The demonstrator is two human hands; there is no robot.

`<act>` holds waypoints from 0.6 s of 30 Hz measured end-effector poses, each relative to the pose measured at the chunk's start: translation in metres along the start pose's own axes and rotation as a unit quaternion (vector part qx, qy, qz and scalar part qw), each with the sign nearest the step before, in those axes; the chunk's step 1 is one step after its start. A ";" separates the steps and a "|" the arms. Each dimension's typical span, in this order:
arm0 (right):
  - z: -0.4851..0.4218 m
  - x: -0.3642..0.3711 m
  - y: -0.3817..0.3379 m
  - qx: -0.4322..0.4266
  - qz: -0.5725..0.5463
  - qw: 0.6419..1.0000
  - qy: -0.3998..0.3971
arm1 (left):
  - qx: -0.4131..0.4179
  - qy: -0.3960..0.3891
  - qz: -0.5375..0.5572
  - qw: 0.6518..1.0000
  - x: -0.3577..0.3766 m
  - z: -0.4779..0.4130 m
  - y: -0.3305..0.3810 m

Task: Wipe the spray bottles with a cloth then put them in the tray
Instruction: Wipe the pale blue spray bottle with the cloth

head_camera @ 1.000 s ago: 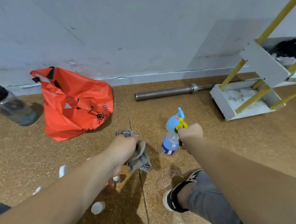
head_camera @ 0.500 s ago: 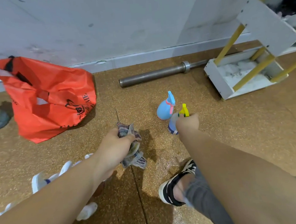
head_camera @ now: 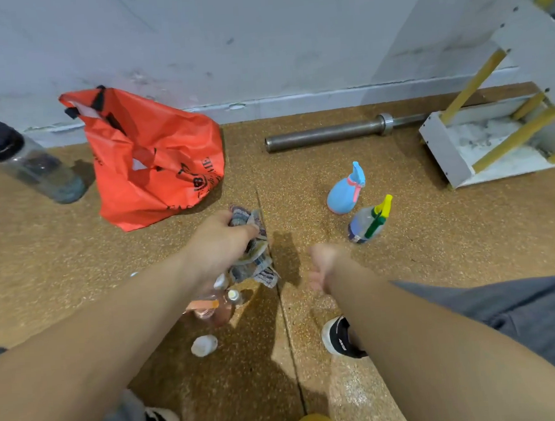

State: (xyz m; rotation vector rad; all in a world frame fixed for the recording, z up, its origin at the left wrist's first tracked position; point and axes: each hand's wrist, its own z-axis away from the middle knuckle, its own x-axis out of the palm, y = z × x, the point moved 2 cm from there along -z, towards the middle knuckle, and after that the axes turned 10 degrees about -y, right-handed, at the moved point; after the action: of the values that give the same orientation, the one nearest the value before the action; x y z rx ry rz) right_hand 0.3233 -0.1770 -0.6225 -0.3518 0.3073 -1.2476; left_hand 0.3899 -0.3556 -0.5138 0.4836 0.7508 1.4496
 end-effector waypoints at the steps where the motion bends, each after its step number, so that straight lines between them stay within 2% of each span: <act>1: 0.006 0.015 0.001 -0.016 0.042 0.998 -0.032 | 0.008 0.012 0.005 1.000 -0.008 0.009 -0.002; 5: 0.035 0.090 -0.002 -0.068 0.176 0.978 -0.090 | 0.032 0.075 0.039 0.996 -0.048 0.039 -0.016; 9: 0.061 0.144 -0.009 -0.138 0.300 0.937 -0.118 | 0.051 0.170 0.069 0.982 -0.105 0.065 -0.032; 14: 0.063 0.197 0.003 -0.183 0.380 0.890 -0.173 | 0.067 0.264 0.054 0.961 -0.162 0.097 -0.069; 16: 0.062 0.210 0.011 -0.208 0.396 0.878 -0.171 | 0.056 0.283 0.073 0.955 -0.176 0.103 -0.083; 18: 0.057 0.220 0.018 -0.267 0.426 0.854 -0.133 | 0.045 0.285 0.081 0.954 -0.186 0.105 -0.097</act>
State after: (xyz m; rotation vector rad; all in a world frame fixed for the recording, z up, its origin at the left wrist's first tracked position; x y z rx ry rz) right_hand 0.4265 -0.3775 -0.5858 -0.7584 0.5012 -0.2075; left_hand 0.5398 -0.5326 -0.4799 0.1901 1.2612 1.7380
